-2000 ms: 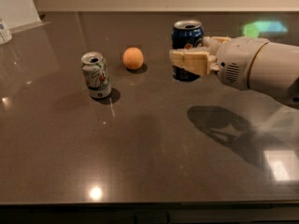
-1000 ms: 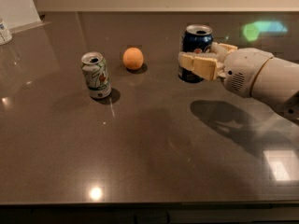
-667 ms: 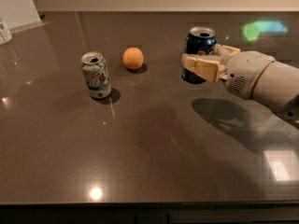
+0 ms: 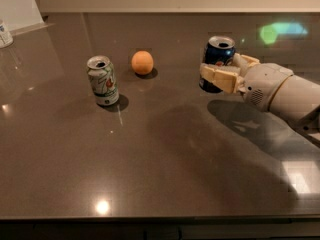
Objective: Place pepsi can upright
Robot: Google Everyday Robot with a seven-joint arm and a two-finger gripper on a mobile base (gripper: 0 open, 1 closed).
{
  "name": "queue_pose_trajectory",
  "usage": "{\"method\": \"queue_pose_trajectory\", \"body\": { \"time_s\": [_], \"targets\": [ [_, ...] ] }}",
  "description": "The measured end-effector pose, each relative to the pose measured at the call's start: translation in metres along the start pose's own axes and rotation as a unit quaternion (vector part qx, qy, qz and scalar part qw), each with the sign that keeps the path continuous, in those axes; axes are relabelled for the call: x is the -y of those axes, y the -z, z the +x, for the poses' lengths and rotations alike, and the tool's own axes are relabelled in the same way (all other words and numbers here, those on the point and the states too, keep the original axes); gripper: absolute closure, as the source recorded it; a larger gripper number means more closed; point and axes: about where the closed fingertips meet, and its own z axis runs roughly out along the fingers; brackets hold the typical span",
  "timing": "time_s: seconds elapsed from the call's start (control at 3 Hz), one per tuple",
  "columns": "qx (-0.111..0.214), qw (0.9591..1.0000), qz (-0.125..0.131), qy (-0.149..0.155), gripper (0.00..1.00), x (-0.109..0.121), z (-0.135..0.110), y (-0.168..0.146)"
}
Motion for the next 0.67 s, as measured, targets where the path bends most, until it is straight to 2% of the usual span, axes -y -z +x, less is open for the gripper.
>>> {"method": "queue_pose_trajectory", "body": {
  "time_s": [0.67],
  "targets": [
    [-0.005,0.9998,-0.02,-0.001,1.0,-0.0183,-0.0191,-0.0009]
  ]
}}
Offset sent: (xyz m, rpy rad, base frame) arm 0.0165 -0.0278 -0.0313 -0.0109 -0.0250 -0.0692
